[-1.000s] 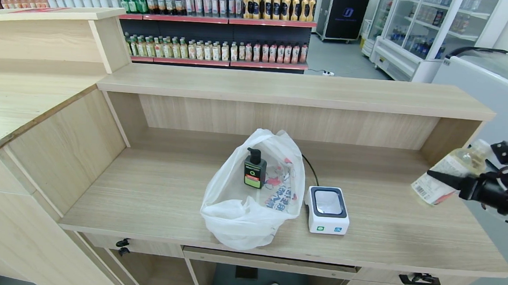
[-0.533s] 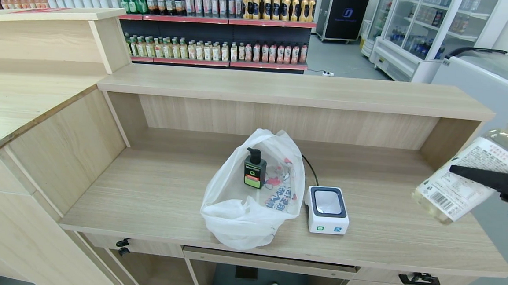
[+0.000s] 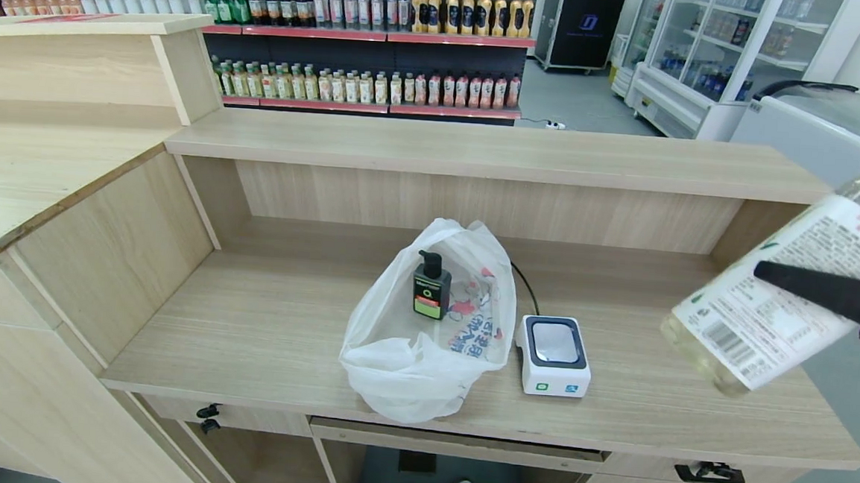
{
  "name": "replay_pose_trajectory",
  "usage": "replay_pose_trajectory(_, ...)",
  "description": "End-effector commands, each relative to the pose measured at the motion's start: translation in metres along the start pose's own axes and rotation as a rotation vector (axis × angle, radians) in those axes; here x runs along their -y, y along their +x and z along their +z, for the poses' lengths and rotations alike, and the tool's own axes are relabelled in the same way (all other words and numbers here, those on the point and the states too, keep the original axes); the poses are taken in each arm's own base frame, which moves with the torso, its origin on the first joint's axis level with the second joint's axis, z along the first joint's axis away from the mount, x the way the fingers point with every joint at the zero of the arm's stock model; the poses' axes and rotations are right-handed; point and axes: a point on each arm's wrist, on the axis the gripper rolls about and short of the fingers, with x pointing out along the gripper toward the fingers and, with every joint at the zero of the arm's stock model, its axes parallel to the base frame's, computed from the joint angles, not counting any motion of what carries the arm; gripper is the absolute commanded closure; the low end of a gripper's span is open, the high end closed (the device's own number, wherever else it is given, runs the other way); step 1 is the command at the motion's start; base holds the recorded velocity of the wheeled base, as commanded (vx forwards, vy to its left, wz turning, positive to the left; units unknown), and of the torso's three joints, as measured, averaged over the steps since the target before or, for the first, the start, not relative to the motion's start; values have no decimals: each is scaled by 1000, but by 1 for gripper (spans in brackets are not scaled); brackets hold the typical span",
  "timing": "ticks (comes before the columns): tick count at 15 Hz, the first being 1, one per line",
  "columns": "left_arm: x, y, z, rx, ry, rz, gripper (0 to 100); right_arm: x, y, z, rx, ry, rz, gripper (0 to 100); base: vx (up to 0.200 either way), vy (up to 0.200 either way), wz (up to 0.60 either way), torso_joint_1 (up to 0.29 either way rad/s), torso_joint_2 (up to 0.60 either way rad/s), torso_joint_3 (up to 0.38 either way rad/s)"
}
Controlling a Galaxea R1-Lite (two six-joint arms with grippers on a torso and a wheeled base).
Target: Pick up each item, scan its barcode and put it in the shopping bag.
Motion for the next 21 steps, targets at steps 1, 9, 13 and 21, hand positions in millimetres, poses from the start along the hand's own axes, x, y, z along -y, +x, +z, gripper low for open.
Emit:
replay_pose_trajectory(1, 0, 0, 0, 0, 0, 0, 100, -36, 7, 8, 98, 47, -24, 100, 0, 0, 0, 0, 0, 0)
replay_pose_trajectory(9, 0, 0, 0, 0, 0, 0, 100, -50, -1, 46, -64, 27, 351, 100, 0, 0, 0, 0, 0, 0)
replay_pose_trajectory(13, 0, 0, 0, 0, 0, 0, 100, -44, 23, 65, -102, 16, 447, 100, 0, 0, 0, 0, 0, 0)
replay_pose_trajectory(21, 0, 0, 0, 0, 0, 0, 100, -35, 52, 46, -181, 19, 451, 100, 0, 0, 0, 0, 0, 0)
